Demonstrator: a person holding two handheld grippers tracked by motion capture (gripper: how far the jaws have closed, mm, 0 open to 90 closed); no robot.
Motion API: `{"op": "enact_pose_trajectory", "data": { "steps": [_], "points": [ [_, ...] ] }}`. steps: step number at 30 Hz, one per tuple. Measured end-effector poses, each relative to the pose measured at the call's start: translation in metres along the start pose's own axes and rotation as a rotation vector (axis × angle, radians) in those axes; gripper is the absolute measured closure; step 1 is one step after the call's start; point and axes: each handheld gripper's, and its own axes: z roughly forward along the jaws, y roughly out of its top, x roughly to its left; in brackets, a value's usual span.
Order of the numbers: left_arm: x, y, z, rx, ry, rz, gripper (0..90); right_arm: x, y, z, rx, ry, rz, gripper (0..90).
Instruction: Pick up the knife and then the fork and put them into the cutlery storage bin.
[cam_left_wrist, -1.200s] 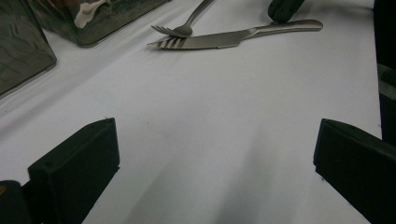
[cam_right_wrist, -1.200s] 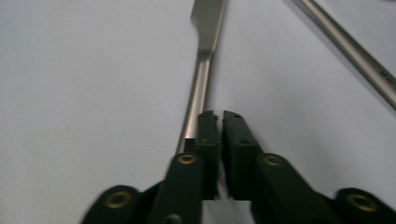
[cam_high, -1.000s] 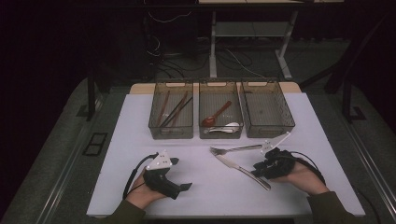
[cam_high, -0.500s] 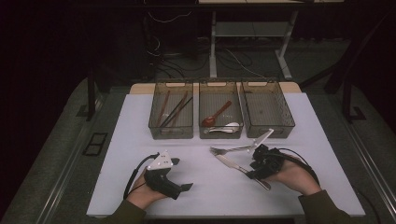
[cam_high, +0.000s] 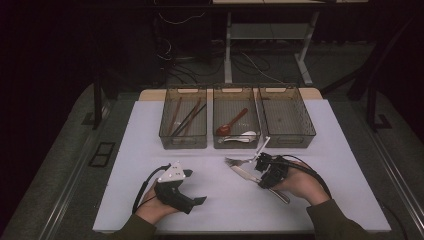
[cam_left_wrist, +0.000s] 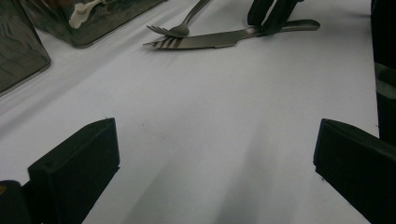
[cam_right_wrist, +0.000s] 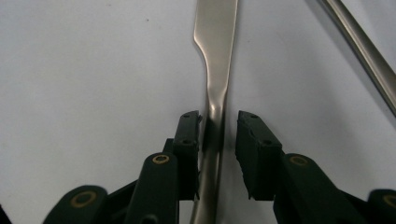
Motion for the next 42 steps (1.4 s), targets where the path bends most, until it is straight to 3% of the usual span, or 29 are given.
{"op": "enact_pose_trajectory", "data": {
  "steps": [8, 13, 27, 39, 42],
  "points": [
    [0.0, 0.0, 0.001, 0.005, -0.003, 0.001, 0.0, 0.004, 0.006, 0.003, 0.045, -0.018, -0.029, 73.0],
    [-0.001, 0.0, 0.001, 0.007, -0.003, 0.004, 0.0, 0.008, 0.011, 0.004, 0.085, -0.052, -0.081, 77.0],
    [-0.001, 0.0, 0.002, 0.008, -0.006, 0.007, 0.0, 0.009, 0.012, 0.004, 0.09, -0.047, -0.119, 79.5],
    [-0.001, 0.001, 0.0, 0.0, -0.005, 0.002, 0.0, 0.001, 0.001, -0.008, -0.051, 0.058, -0.1, 79.6],
    [-0.001, 0.001, 0.0, 0.0, -0.004, 0.003, 0.0, -0.001, -0.002, -0.013, -0.099, 0.062, -0.102, 79.7]
  ]
}}
